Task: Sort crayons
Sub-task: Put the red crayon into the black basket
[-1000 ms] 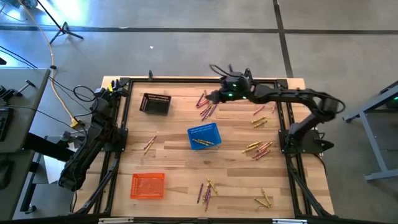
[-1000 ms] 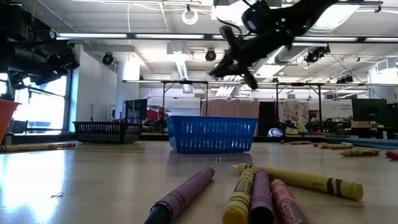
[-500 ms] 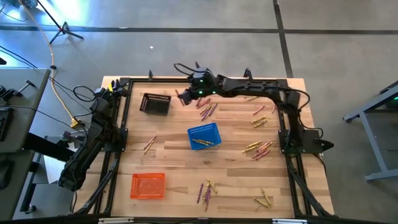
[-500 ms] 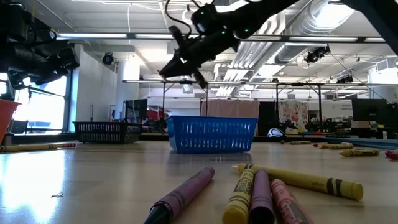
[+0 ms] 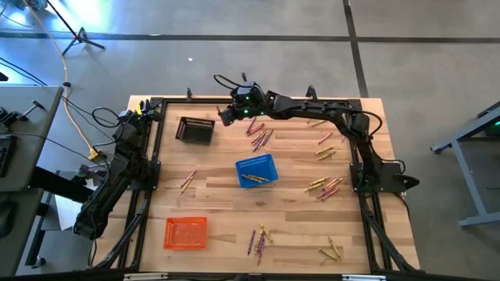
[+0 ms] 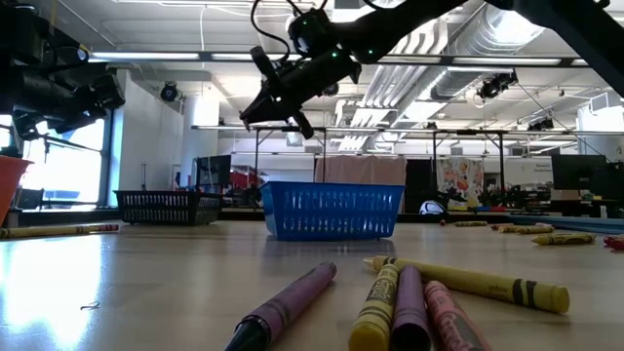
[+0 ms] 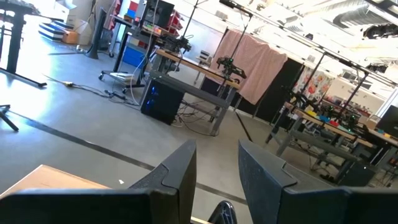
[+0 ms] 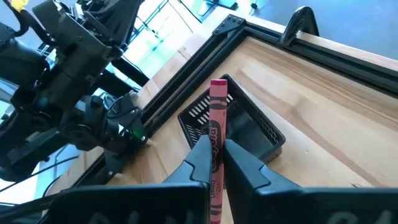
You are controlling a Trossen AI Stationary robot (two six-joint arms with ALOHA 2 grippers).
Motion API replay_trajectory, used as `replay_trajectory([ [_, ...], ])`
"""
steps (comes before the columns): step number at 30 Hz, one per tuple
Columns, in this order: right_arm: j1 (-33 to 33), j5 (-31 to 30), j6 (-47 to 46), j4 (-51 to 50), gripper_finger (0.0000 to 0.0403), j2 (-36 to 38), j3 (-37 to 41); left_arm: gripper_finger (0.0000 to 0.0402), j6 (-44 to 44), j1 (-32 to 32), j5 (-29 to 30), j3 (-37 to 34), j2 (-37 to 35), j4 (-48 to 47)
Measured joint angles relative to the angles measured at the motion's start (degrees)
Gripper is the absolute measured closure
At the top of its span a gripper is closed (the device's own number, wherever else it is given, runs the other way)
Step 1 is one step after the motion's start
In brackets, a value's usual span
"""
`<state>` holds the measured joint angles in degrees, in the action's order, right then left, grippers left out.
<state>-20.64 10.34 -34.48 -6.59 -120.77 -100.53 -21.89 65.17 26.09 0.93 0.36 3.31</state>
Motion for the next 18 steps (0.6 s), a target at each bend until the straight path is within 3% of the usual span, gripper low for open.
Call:
replay_trajectory([
  [18,0.07,-0.87,-1.52,-0.02,0.0391,-0.02,0.02,0.0298,-3.26,-0.07,-0.11,0.00,0.00,0.00],
])
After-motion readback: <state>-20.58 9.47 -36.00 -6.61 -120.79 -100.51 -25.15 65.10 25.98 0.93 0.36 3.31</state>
